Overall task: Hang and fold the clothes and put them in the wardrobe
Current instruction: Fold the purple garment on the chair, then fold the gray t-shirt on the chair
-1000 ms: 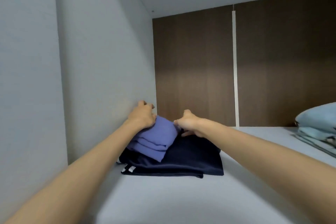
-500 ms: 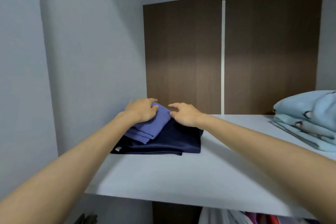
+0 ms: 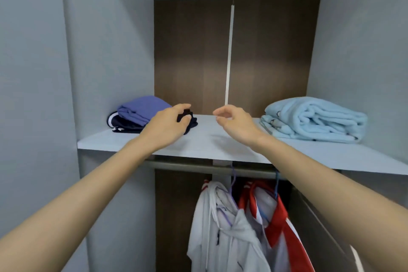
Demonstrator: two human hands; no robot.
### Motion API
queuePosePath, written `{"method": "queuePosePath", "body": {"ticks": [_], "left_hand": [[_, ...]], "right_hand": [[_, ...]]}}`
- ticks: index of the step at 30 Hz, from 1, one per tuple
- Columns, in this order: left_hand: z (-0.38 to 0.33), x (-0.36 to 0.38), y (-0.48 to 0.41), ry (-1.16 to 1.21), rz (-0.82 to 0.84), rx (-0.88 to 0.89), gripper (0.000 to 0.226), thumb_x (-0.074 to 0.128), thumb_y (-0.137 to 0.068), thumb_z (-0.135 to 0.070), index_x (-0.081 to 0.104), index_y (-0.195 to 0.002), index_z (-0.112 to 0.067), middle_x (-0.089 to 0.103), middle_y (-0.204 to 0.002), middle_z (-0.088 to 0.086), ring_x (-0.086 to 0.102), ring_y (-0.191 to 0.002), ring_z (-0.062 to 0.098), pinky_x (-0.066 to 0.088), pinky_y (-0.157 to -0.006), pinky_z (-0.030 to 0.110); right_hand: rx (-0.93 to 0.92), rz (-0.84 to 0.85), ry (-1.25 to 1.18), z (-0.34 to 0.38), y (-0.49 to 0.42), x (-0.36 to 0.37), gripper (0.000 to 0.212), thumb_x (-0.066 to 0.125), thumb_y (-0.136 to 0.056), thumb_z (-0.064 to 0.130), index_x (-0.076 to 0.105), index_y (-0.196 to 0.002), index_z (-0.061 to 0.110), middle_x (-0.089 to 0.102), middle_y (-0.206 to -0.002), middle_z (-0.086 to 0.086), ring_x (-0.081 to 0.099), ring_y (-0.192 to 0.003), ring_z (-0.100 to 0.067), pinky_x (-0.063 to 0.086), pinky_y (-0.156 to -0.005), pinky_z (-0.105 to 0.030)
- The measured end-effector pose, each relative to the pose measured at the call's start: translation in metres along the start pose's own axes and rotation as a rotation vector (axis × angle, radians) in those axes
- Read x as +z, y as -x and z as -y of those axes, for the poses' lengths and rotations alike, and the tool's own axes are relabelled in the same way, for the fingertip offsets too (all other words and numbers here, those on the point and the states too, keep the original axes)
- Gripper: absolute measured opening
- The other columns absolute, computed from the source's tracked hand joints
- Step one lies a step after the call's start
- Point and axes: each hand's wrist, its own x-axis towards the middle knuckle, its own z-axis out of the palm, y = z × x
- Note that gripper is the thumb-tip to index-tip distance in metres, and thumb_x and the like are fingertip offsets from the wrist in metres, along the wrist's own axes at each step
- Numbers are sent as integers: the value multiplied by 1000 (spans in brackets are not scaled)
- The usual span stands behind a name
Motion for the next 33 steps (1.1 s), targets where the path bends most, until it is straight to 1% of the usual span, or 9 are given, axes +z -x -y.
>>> {"method": "queuePosePath", "body": {"ticks": [4,7,11,13,17,19,23,29,33], "left_hand": [[-31,-3,44,64,-20,33,43,43,-100,-30,41,-143,-27,51,-140,-1,47,-127,18,32,-92,21],[-50,-6,78,101,9,59,43,41,-100,-30,40,-143,-27,51,-140,-1,48,-125,16,34,-94,23],[-68,-11,126,160,54,106,42,41,-100,-33,41,-142,-29,51,-138,-4,48,-125,15,36,-96,27],[-75,-11,153,214,84,123,41,44,-99,-31,43,-140,-29,53,-136,-5,49,-124,14,38,-95,25],[-85,-4,217,285,180,178,40,48,-98,-28,46,-138,-29,56,-133,-8,48,-112,0,34,-90,18],[-92,1,251,324,259,198,40,48,-97,-27,47,-138,-29,56,-133,-8,48,-115,1,33,-91,18],[-119,10,318,402,426,234,39,49,-97,-21,49,-136,-25,57,-129,-6,51,-120,9,33,-92,17],[-194,24,416,496,612,379,38,53,-95,-17,54,-132,-22,63,-120,-4,58,-112,11,41,-98,23],[-253,44,478,542,724,505,35,53,-94,-17,56,-129,-23,64,-115,-7,60,-109,10,42,-100,26]], "right_hand": [[-47,-18,128,9,62,-20,27,46,-99,25,56,-124,23,59,-115,8,53,-104,-9,41,-86,-25],[-28,-24,170,19,108,-35,27,47,-99,25,56,-124,23,60,-116,6,55,-101,-11,44,-88,-29],[16,-41,202,33,171,-52,25,49,-98,25,58,-121,23,60,-108,8,53,-83,1,41,-74,-20],[68,-69,217,40,206,-56,24,50,-97,24,60,-118,24,60,-105,11,52,-81,5,39,-72,-18],[196,-127,232,51,292,-52,22,51,-96,22,62,-114,26,65,-111,11,55,-93,-1,41,-83,-20],[271,-148,247,59,342,-50,22,51,-96,22,62,-113,28,65,-111,11,54,-92,0,41,-81,-18],[421,-169,278,82,445,-54,20,51,-95,24,63,-111,30,66,-108,14,56,-81,-4,49,-82,-29],[615,-254,356,118,592,-89,21,50,-97,26,61,-114,29,62,-105,19,55,-65,2,45,-73,-26],[759,-360,400,135,692,-118,19,51,-96,26,62,-111,30,65,-105,16,61,-77,-9,49,-82,-33]]}}
